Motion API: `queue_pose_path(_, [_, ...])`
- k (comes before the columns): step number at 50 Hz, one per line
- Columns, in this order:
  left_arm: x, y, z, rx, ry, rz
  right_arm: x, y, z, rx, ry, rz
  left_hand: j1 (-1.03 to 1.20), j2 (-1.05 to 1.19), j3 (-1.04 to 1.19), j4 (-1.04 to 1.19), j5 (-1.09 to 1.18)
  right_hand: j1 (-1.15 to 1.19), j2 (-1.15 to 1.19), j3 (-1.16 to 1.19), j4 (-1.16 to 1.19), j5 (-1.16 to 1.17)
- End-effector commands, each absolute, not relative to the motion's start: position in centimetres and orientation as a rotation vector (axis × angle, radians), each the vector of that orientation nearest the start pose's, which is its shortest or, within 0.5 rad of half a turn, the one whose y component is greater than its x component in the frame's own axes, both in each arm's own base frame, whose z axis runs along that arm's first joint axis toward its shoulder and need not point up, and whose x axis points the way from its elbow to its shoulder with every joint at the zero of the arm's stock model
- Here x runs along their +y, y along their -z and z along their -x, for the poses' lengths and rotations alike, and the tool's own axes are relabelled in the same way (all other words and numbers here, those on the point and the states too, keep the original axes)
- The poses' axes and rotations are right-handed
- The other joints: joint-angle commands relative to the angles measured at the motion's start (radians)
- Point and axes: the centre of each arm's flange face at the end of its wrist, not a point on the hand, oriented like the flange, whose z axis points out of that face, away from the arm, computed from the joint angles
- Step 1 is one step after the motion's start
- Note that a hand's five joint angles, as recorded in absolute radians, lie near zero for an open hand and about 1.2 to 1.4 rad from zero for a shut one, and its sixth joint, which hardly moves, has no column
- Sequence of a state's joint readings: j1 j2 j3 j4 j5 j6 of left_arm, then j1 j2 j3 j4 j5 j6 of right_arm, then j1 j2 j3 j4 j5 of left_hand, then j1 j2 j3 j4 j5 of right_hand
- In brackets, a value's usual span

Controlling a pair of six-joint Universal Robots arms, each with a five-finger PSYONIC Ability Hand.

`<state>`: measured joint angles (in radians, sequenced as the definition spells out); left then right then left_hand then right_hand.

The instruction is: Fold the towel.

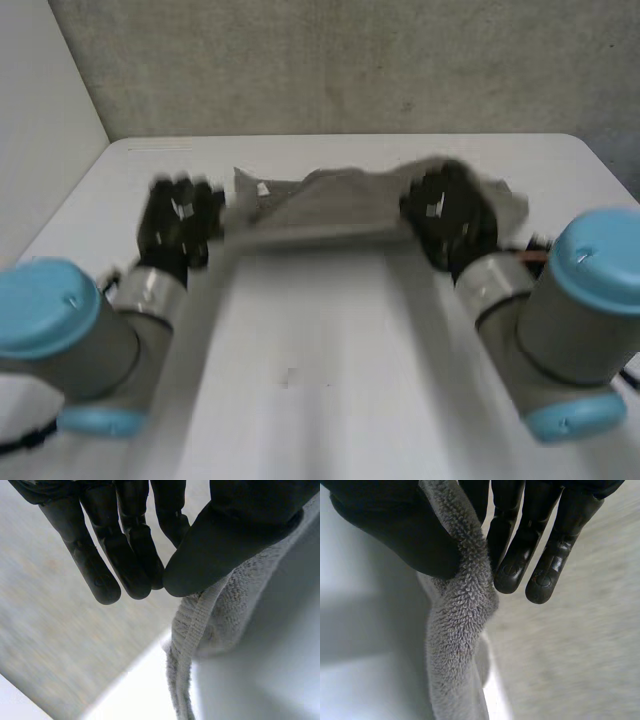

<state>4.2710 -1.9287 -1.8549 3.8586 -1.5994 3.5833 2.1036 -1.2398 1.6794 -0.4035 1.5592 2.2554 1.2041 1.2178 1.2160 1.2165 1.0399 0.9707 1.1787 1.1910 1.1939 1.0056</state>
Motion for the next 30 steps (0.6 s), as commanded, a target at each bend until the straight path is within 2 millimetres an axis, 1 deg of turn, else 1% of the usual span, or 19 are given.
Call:
queue_pose_path(1, [-24.1,-11.9,26.5,2.145,2.033,-1.020,-23.2,-13.3,-29.1,2.023,2.009,1.750,0.192,0.178,0.180,0.180,0.182,0.426,0.218,0.205,0.202,0.216])
queue_pose_path(2, [-23.8,-11.6,26.5,2.172,1.993,-1.042,-23.1,-12.8,-29.0,2.048,1.965,1.757,0.192,0.178,0.180,0.180,0.182,0.426,0.218,0.205,0.202,0.216])
queue_pose_path(4, [-23.7,-11.5,26.4,2.185,1.970,-1.049,-23.0,-12.7,-28.8,2.065,1.936,1.753,0.192,0.178,0.180,0.180,0.182,0.426,0.218,0.205,0.202,0.216])
queue_pose_path(6, [-23.9,-12.1,26.3,2.181,1.980,-1.041,-22.9,-13.1,-28.7,2.086,1.914,1.672,0.192,0.178,0.180,0.180,0.182,0.289,0.081,0.069,0.066,0.080])
queue_pose_path(7, [-23.9,-12.1,26.3,2.181,1.980,-1.041,-22.9,-13.1,-28.7,2.086,1.914,1.672,0.192,0.178,0.180,0.180,0.182,0.289,0.081,0.068,0.065,0.079])
queue_pose_path(8, [-24.2,-12.7,26.3,2.170,2.002,-1.023,-23.0,-13.4,-28.7,2.091,1.908,1.609,0.192,0.178,0.180,0.180,0.182,0.196,-0.012,-0.025,-0.028,-0.014])
queue_pose_path(9, [-24.2,-12.7,26.3,2.170,2.003,-1.023,-23.0,-13.4,-28.7,2.091,1.908,1.609,0.192,0.178,0.180,0.180,0.182,0.195,-0.013,-0.026,-0.029,-0.015])
queue_pose_path(11, [-24.4,-13.6,26.2,2.151,2.039,-0.997,-23.4,-15.1,-28.5,2.086,1.922,1.438,0.192,0.178,0.180,0.180,0.182,-0.299,-0.507,-0.519,-0.522,-0.509])
queue_pose_path(12, [-24.4,-13.6,26.2,2.151,2.039,-0.997,-23.4,-15.1,-28.5,2.086,1.922,1.437,0.192,0.178,0.180,0.180,0.182,-0.301,-0.509,-0.522,-0.525,-0.511])
queue_pose_path(14, [-24.4,-13.9,26.2,2.140,2.050,-0.992,-24.8,-16.9,-26.9,2.130,1.915,1.242,0.192,0.178,0.180,0.180,0.182,-0.328,-0.536,-0.548,-0.551,-0.537])
queue_pose_path(15, [-24.4,-13.9,26.2,2.140,2.050,-0.992,-24.8,-16.9,-26.9,2.130,1.915,1.241,0.192,0.178,0.180,0.180,0.182,-0.328,-0.536,-0.548,-0.551,-0.537])
queue_pose_path(17, [-24.3,-14.0,26.1,2.142,2.050,-0.988,-25.8,-18.2,-25.5,2.151,1.853,1.086,0.192,0.178,0.180,0.180,0.182,-0.340,-0.548,-0.560,-0.563,-0.549])
queue_pose_path(18, [-24.3,-14.0,26.1,2.142,2.050,-0.988,-25.8,-18.2,-25.5,2.151,1.853,1.085,0.192,0.178,0.180,0.180,0.182,-0.340,-0.548,-0.560,-0.563,-0.549])
queue_pose_path(20, [-24.2,-14.1,26.0,2.142,2.050,-0.988,-26.6,-19.1,-24.7,2.149,1.786,1.014,0.192,0.178,0.180,0.180,0.182,-0.354,-0.562,-0.575,-0.577,-0.564])
queue_pose_path(23, [-24.2,-14.0,26.0,2.144,2.046,-0.988,-27.1,-19.3,-24.2,2.166,1.742,1.005,0.192,0.178,0.180,0.180,0.182,-0.390,-0.598,-0.610,-0.613,-0.599])
queue_pose_path(25, [-24.2,-14.0,25.9,2.146,2.044,-0.989,-27.8,-20.0,-23.0,2.215,1.670,0.991,0.192,0.178,0.180,0.180,0.182,-0.425,-0.633,-0.645,-0.648,-0.634])
queue_pose_path(26, [-24.2,-14.0,25.9,2.146,2.044,-0.989,-27.8,-20.0,-23.0,2.215,1.670,0.991,0.192,0.178,0.180,0.180,0.182,-0.425,-0.633,-0.645,-0.648,-0.634])
queue_pose_path(28, [-24.2,-14.0,26.0,2.143,2.045,-0.989,-28.6,-20.2,-22.1,2.252,1.627,0.978,0.192,0.178,0.180,0.180,0.182,-0.422,-0.630,-0.642,-0.645,-0.631])
queue_pose_path(30, [-24.2,-13.9,25.9,2.146,2.042,-0.991,-29.1,-20.2,-21.8,2.259,1.633,0.984,0.192,0.178,0.180,0.180,0.182,-0.425,-0.633,-0.645,-0.648,-0.634])
